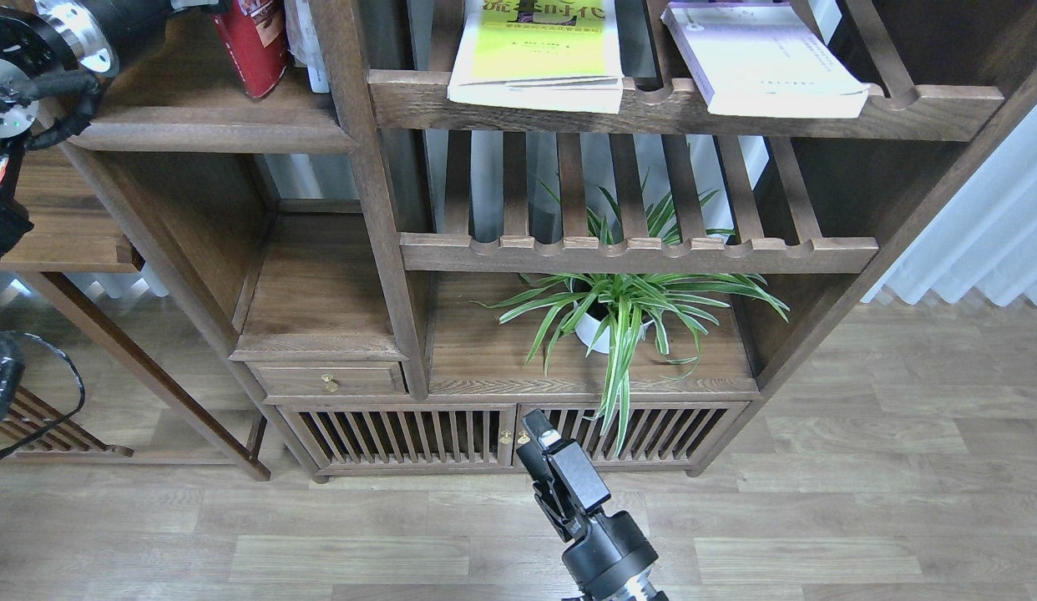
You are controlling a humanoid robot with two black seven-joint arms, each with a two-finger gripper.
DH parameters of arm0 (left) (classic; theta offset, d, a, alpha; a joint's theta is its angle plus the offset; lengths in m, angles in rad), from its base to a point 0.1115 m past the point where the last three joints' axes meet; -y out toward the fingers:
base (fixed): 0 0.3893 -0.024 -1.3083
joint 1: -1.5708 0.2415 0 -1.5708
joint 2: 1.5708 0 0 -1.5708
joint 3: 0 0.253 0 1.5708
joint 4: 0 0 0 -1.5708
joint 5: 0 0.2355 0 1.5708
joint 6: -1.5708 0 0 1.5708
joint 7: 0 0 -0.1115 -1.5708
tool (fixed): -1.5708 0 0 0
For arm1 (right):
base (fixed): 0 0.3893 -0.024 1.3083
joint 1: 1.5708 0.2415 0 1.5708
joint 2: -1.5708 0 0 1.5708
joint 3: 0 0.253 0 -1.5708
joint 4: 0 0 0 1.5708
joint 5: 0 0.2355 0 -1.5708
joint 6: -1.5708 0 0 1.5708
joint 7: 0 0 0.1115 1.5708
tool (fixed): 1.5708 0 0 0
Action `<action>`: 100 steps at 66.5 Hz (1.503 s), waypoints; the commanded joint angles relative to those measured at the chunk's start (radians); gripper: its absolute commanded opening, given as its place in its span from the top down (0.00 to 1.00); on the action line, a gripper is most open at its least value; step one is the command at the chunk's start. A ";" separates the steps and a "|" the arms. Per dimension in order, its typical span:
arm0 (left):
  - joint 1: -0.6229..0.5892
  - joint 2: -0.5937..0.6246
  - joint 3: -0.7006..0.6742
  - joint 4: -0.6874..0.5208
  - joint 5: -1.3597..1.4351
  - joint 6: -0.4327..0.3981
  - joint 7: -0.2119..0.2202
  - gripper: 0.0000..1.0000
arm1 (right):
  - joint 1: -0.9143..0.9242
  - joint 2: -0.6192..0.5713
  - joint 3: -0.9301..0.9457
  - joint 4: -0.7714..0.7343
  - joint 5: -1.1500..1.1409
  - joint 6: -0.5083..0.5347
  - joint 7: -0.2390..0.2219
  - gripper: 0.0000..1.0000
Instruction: Organize books on shelf
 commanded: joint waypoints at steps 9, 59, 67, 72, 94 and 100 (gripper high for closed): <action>-0.008 -0.005 0.005 0.001 0.000 0.000 0.007 0.92 | 0.000 0.000 0.000 0.000 0.000 0.000 -0.002 0.01; -0.029 -0.007 0.042 -0.010 0.150 0.000 0.013 0.80 | 0.000 0.000 0.000 0.006 0.002 0.000 -0.002 0.01; -0.028 -0.011 0.037 -0.015 0.147 0.000 0.007 0.39 | 0.000 0.000 0.000 0.006 0.002 0.000 -0.002 0.01; -0.028 -0.019 0.034 -0.015 0.149 0.000 0.007 0.39 | 0.000 0.000 0.000 0.006 0.002 0.000 -0.002 0.01; -0.028 -0.019 0.011 -0.022 0.132 0.000 -0.004 0.34 | 0.000 0.000 0.000 0.006 0.002 0.000 0.000 0.01; -0.024 -0.013 -0.001 -0.025 0.100 0.000 -0.009 0.31 | 0.000 0.000 0.000 0.006 0.002 0.000 0.000 0.01</action>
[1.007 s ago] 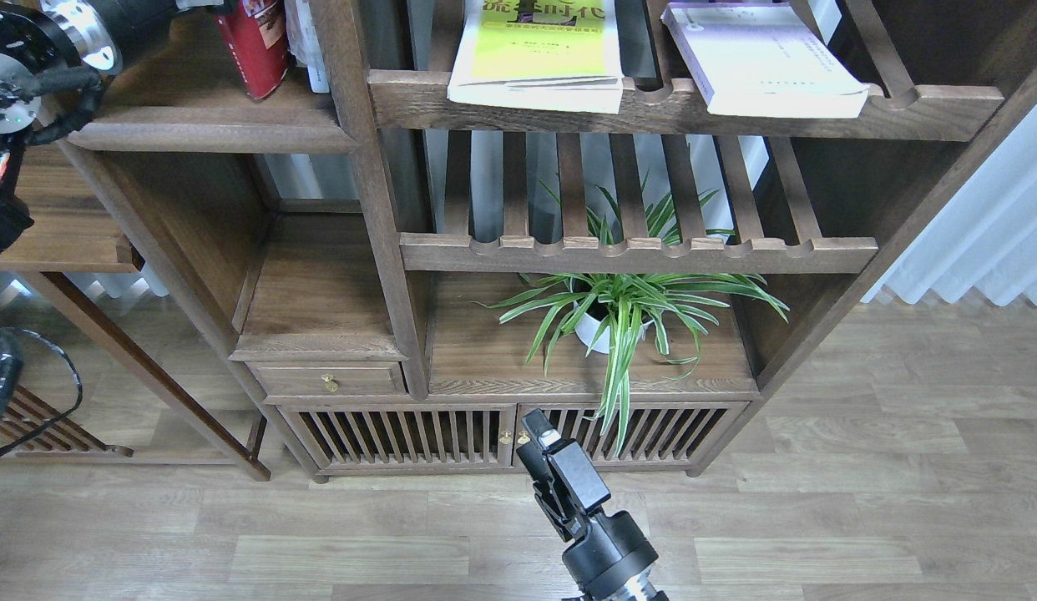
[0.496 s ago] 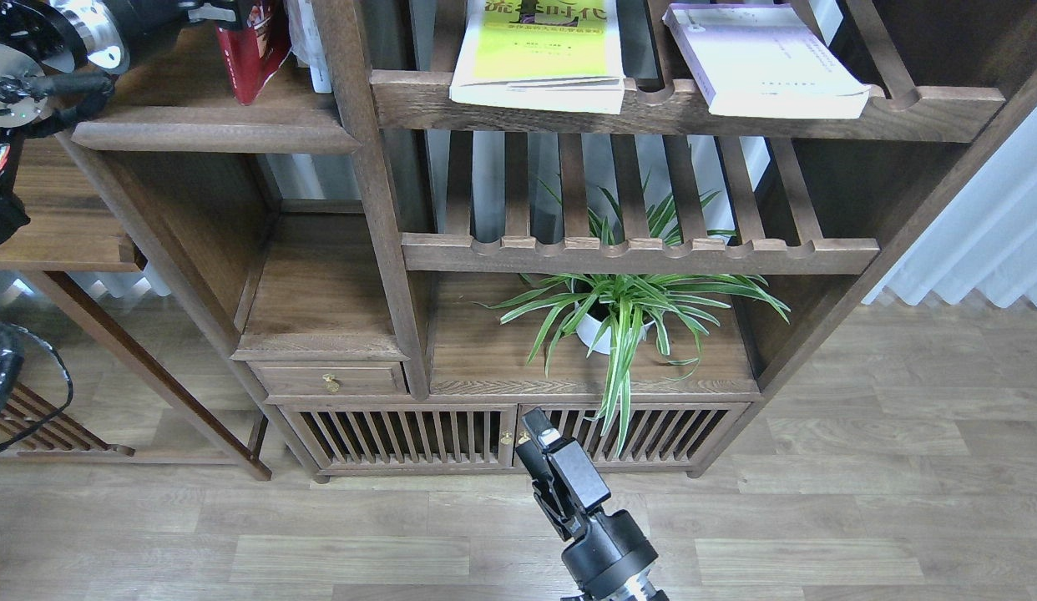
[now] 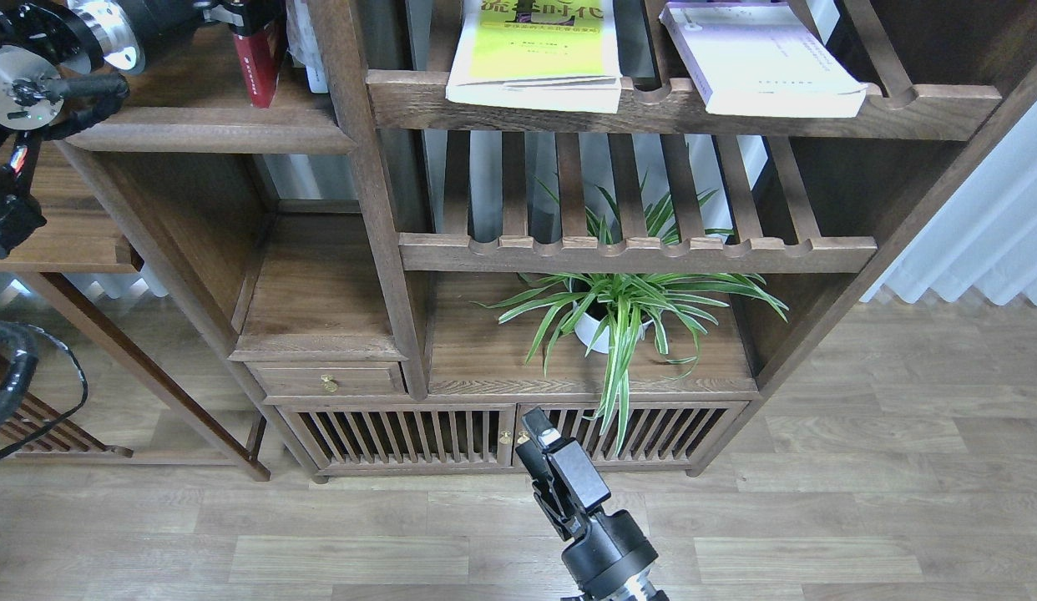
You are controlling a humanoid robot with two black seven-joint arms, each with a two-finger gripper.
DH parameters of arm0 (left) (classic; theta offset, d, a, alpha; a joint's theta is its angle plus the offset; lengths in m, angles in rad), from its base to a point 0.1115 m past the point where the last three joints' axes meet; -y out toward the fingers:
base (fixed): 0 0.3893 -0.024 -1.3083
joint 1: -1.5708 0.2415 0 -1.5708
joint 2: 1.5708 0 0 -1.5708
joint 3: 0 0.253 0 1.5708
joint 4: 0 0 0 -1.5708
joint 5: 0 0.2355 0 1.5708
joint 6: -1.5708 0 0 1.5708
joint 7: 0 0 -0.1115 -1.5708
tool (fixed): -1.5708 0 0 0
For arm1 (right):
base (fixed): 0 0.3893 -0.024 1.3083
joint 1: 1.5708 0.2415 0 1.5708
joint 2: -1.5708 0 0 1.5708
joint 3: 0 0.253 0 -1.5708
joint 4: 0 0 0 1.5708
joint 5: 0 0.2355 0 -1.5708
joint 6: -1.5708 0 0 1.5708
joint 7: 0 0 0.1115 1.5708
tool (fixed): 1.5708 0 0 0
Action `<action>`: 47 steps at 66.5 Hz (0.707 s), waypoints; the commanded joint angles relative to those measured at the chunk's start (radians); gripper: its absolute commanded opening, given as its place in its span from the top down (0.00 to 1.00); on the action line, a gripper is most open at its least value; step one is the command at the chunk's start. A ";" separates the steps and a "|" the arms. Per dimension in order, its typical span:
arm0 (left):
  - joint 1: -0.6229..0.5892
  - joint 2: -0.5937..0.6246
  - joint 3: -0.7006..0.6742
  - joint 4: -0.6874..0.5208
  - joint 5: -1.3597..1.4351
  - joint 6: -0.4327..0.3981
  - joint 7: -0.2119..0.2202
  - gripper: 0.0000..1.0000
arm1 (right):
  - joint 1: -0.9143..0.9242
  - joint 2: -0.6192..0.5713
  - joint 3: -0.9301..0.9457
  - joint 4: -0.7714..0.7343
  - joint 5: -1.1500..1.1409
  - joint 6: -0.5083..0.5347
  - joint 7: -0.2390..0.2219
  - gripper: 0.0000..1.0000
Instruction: Organize books on shelf
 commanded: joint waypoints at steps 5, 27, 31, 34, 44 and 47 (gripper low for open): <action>0.004 0.021 -0.021 -0.006 -0.088 0.000 -0.007 0.27 | 0.000 0.000 0.000 0.000 0.000 0.000 0.001 0.01; 0.042 0.083 -0.021 -0.023 -0.268 0.000 -0.008 0.22 | 0.000 0.000 0.000 0.000 -0.002 0.000 -0.001 0.01; 0.044 0.070 -0.021 -0.023 -0.303 0.000 -0.010 0.22 | 0.000 0.000 0.000 0.000 0.000 0.000 -0.001 0.01; 0.044 0.058 -0.021 -0.023 -0.324 0.000 -0.011 0.22 | 0.000 0.000 0.000 0.000 0.000 0.000 -0.001 0.01; 0.047 0.009 -0.032 -0.021 -0.358 0.000 -0.013 0.23 | 0.000 0.000 0.000 0.000 -0.002 0.000 -0.001 0.01; 0.049 -0.005 -0.045 -0.020 -0.360 0.000 -0.013 0.23 | 0.000 0.000 0.000 0.000 0.000 0.000 -0.001 0.01</action>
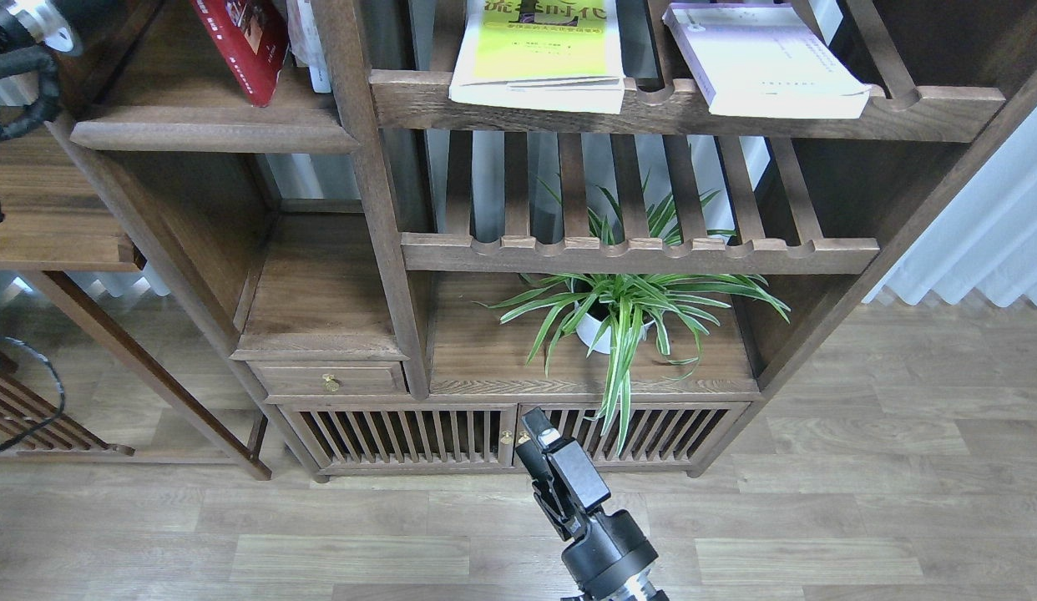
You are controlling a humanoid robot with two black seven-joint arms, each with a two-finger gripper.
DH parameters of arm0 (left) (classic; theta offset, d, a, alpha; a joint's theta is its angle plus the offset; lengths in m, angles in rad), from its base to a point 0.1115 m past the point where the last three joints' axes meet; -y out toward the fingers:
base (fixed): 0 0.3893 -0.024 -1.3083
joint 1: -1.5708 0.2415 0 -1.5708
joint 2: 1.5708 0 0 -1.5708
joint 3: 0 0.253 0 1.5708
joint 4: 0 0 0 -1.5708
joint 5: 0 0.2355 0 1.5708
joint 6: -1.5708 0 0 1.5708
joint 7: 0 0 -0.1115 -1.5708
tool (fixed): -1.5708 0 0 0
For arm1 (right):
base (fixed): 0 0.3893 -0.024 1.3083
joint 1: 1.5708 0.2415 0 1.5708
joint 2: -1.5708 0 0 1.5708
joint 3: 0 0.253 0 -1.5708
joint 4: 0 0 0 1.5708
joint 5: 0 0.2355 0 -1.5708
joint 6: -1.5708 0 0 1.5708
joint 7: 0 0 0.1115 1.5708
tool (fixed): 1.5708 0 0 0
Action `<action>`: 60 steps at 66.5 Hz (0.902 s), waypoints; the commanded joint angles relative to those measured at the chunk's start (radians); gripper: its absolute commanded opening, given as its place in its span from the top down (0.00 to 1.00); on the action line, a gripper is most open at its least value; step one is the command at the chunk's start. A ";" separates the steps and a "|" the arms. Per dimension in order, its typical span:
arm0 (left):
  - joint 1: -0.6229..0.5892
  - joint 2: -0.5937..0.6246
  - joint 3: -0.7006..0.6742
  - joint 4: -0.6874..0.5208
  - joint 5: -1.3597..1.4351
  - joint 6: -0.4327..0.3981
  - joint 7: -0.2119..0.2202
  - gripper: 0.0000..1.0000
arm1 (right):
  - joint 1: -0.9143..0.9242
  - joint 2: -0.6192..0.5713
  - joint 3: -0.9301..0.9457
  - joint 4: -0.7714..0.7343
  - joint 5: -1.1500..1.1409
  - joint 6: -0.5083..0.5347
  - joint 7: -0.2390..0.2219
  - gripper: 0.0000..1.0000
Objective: Organize books on shelf
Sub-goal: 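Press the red book farther into the top shelf with the left gripper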
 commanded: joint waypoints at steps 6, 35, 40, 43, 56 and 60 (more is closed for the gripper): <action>0.002 -0.058 -0.046 0.007 -0.011 0.000 -0.007 0.23 | 0.000 0.000 0.000 0.000 -0.001 0.000 0.002 0.01; 0.038 -0.078 -0.109 0.001 -0.235 0.000 -0.050 0.23 | 0.000 0.000 0.000 0.000 -0.001 0.000 0.000 0.01; 0.054 -0.081 -0.110 -0.001 -0.276 0.000 -0.061 0.23 | 0.000 0.000 0.000 0.000 -0.001 0.000 0.000 0.01; 0.070 -0.093 -0.113 -0.001 -0.311 0.000 -0.072 0.23 | 0.000 0.000 0.000 0.000 -0.001 0.000 0.000 0.01; 0.116 -0.144 -0.138 0.001 -0.456 0.000 -0.090 0.22 | 0.000 0.000 0.000 0.000 -0.001 0.000 0.000 0.01; 0.127 -0.158 -0.144 0.001 -0.483 0.000 -0.090 0.22 | 0.000 0.000 0.000 0.000 -0.001 0.000 0.000 0.01</action>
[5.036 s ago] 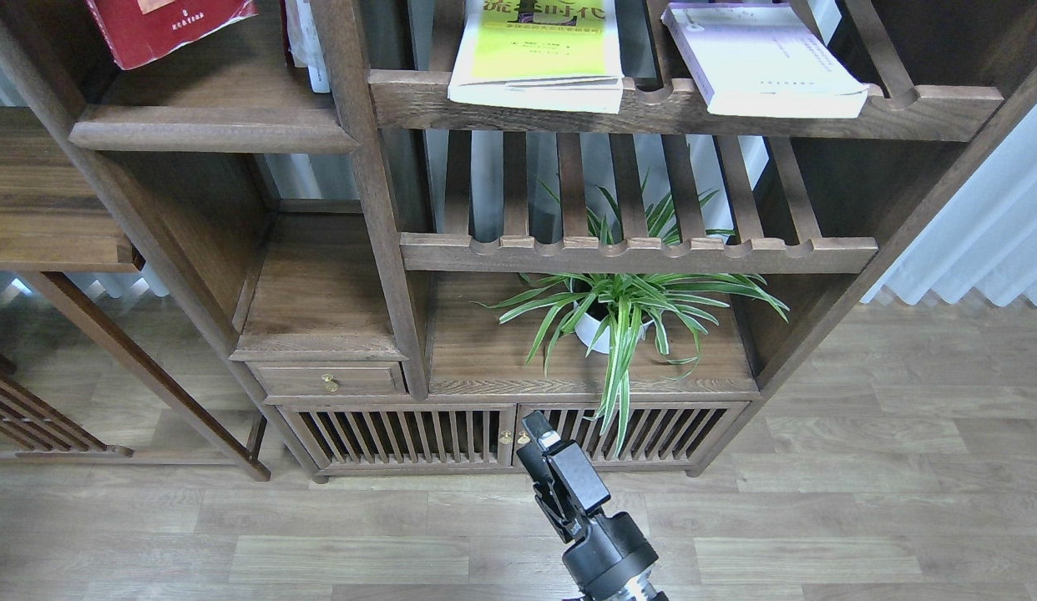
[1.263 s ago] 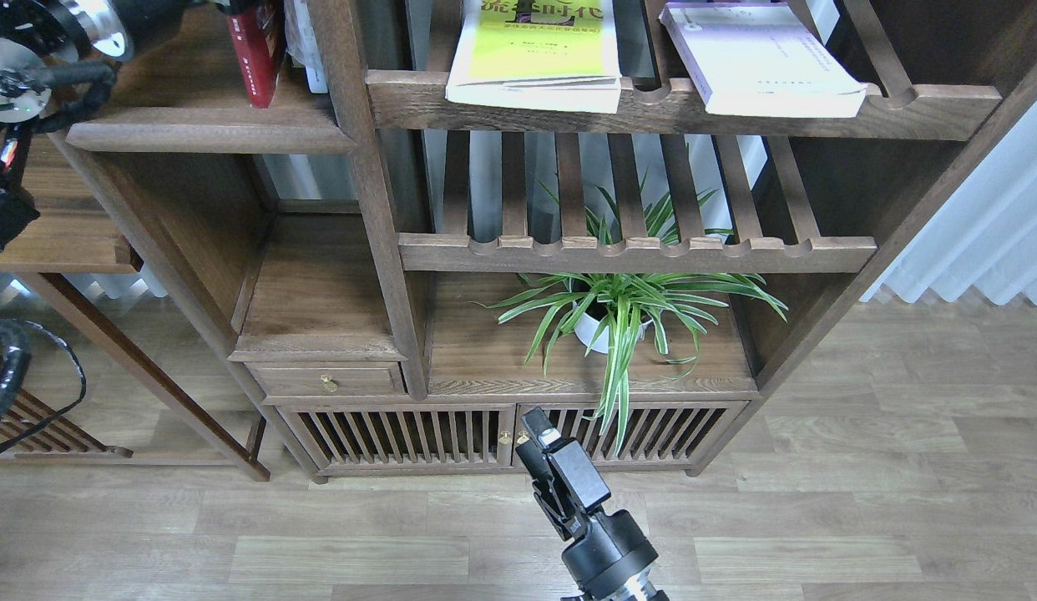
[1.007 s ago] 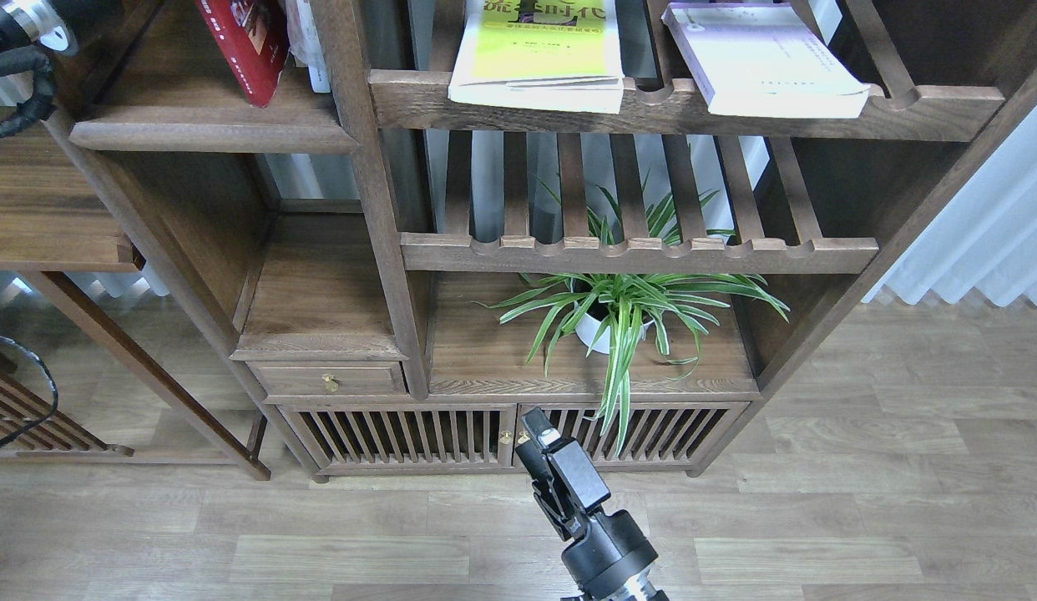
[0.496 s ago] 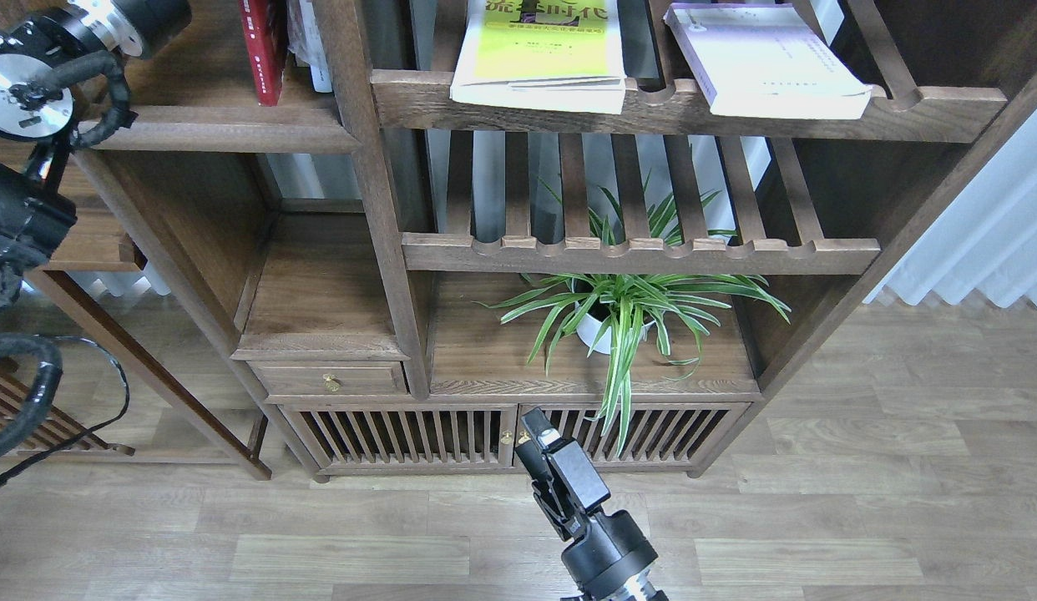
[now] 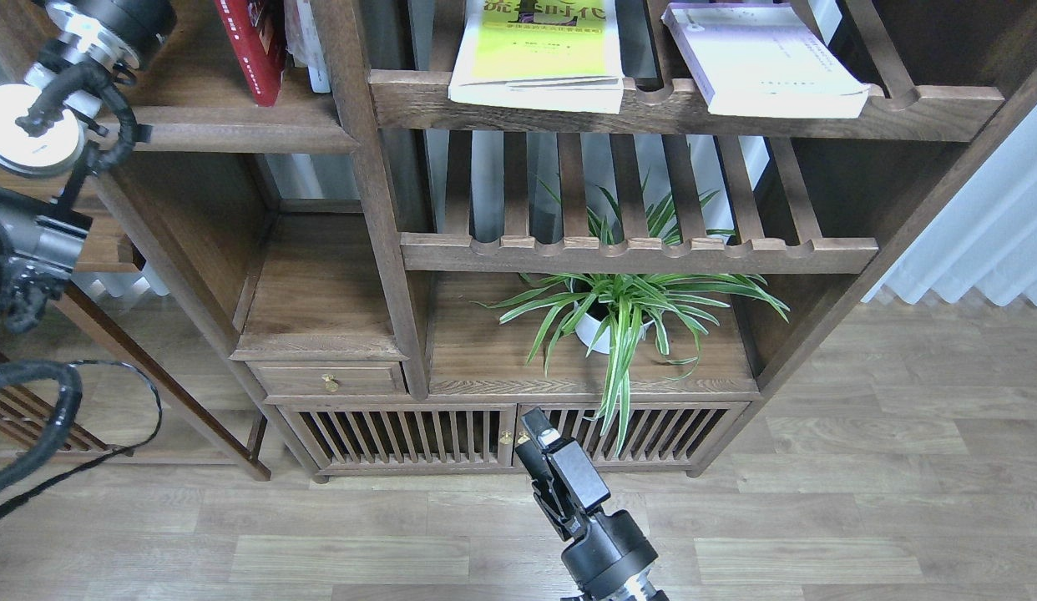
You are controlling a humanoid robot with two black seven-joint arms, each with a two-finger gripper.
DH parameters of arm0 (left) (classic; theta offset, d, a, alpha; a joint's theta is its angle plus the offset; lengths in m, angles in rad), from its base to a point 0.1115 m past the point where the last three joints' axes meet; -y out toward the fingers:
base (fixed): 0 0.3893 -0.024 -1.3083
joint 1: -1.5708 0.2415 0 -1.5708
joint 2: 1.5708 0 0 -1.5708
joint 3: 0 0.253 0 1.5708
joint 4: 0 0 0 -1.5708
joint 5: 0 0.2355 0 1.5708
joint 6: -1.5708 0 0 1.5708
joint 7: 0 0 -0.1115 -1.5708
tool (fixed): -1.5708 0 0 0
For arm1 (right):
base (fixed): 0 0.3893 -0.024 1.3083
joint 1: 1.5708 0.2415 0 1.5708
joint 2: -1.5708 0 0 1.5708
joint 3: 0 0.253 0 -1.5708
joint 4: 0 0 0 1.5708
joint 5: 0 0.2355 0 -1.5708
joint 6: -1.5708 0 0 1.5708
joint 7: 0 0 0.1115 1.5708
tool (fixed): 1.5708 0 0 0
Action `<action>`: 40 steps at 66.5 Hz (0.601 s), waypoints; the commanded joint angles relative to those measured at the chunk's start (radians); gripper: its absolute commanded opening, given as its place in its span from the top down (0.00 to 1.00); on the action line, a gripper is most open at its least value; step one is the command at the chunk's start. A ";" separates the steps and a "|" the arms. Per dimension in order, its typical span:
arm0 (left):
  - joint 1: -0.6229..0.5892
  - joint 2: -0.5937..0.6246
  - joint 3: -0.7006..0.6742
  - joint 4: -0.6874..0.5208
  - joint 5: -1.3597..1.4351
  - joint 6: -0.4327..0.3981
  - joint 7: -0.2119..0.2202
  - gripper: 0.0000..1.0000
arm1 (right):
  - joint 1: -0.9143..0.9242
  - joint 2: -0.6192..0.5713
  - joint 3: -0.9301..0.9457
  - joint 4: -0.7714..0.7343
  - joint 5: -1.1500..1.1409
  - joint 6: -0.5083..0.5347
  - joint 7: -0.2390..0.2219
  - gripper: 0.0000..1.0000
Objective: Organize books on shelf
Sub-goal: 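Press the red book farther into the top shelf with the left gripper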
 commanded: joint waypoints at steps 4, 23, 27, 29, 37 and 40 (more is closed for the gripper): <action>0.036 -0.043 -0.015 0.002 -0.085 0.000 -0.005 0.22 | 0.000 0.000 0.000 0.000 0.000 0.000 0.000 0.01; 0.064 -0.109 -0.024 -0.020 -0.158 0.000 -0.046 0.22 | 0.000 0.000 0.000 0.000 0.000 0.000 0.000 0.01; 0.061 -0.117 -0.026 -0.020 -0.158 0.000 -0.046 0.22 | 0.000 0.000 0.000 0.000 0.000 0.000 0.000 0.01; 0.058 -0.117 -0.026 -0.020 -0.158 0.000 -0.046 0.22 | 0.000 0.000 0.000 0.000 0.000 0.000 0.000 0.01; 0.042 -0.117 -0.027 -0.020 -0.158 0.000 -0.046 0.22 | 0.000 0.000 0.000 -0.002 0.000 0.000 0.000 0.01; 0.032 -0.114 -0.029 -0.020 -0.158 0.000 -0.046 0.22 | 0.000 0.000 0.000 -0.002 0.000 0.000 0.000 0.01</action>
